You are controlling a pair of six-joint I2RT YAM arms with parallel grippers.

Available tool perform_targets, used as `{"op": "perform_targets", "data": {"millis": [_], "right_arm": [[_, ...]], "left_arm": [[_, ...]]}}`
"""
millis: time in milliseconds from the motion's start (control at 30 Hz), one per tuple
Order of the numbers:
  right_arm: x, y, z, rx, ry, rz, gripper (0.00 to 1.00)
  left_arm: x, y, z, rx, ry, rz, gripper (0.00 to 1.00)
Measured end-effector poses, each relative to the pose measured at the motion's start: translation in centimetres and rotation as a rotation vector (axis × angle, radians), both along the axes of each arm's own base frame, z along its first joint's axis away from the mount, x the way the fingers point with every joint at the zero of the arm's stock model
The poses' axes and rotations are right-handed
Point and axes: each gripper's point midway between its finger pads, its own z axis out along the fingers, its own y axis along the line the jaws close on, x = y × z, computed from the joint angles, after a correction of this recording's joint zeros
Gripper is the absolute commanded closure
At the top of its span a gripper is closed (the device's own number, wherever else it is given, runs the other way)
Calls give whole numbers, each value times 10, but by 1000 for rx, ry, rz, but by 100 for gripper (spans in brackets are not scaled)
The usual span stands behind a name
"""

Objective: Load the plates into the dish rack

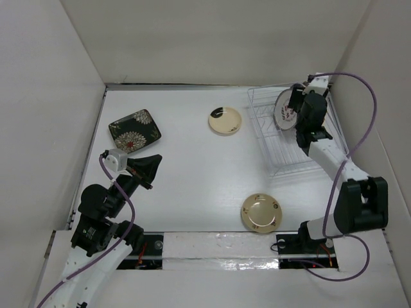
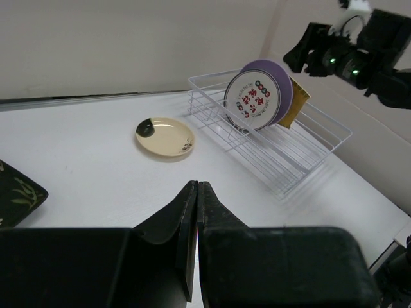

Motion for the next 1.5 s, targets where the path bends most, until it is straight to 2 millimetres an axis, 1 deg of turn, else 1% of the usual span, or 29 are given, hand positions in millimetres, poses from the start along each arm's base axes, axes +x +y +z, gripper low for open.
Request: {"op": "perform_targets", "data": {"millis": [33,67,100,133,200,233,267,300,333,367,467,500,533,567,600,733,833,933,1133,1200,1267,1367,1433,1500], "right_arm": [[-7,3,13,46,-32,11,49],[-17,7,30,102,-77,28,70],[-30,11,46,161,-121,51,100],[-47,15,61,220,-168,73,100],[-83,27,83,352,-249,146,100],[-101,33,85,402,-269,182,100],[-119,40,77,452,-260,217,100],[-137,46,63,502,-239,249,100],[-150,50,48,538,-208,266,100],[-161,56,25,574,-145,278,100],[-189,71,-56,670,113,278,73],[-200,79,-82,702,207,283,62],[-211,86,-104,739,297,287,55],[-223,95,-122,770,378,292,49],[-233,103,-134,795,449,304,46],[-258,127,-164,839,657,342,46],[-279,145,-189,830,828,359,45],[-306,169,-203,797,961,425,44],[-357,210,-224,751,1109,533,45],[-370,222,-231,734,1144,553,44],[-379,235,-236,720,1170,568,45],[-377,259,-236,705,1158,595,45],[-371,282,-236,690,1139,621,45],[-356,308,-235,675,1096,646,45]], "left_arm": [[0,0,0,0,0,0,100],[0,0,0,0,0,0,100],[0,0,0,-1,-1,1,100],[0,0,1,-1,-2,1,100],[-1,1,1,-3,-6,1,100],[-2,1,2,-4,-8,1,100],[-2,1,2,-5,-10,1,100],[-2,1,2,-5,-11,0,100],[-2,1,3,-6,-12,0,100],[-2,1,3,-6,-12,0,100],[-3,1,3,-6,-12,-3,100],[-3,1,3,-6,-13,-3,100],[-3,1,3,-6,-12,-3,100],[-3,1,3,-6,-13,-3,100],[-3,1,3,-6,-13,-2,100],[-4,1,4,-9,-17,-2,100],[-4,1,4,-8,-17,-2,100],[-4,1,4,-8,-17,-2,100],[-4,1,4,-8,-17,-2,100],[-4,1,4,-8,-17,-2,100],[-4,1,4,-8,-17,-3,100],[-4,1,4,-7,-16,-2,100],[-4,1,4,-7,-16,-3,100],[-3,1,3,-7,-15,-2,100]]}}
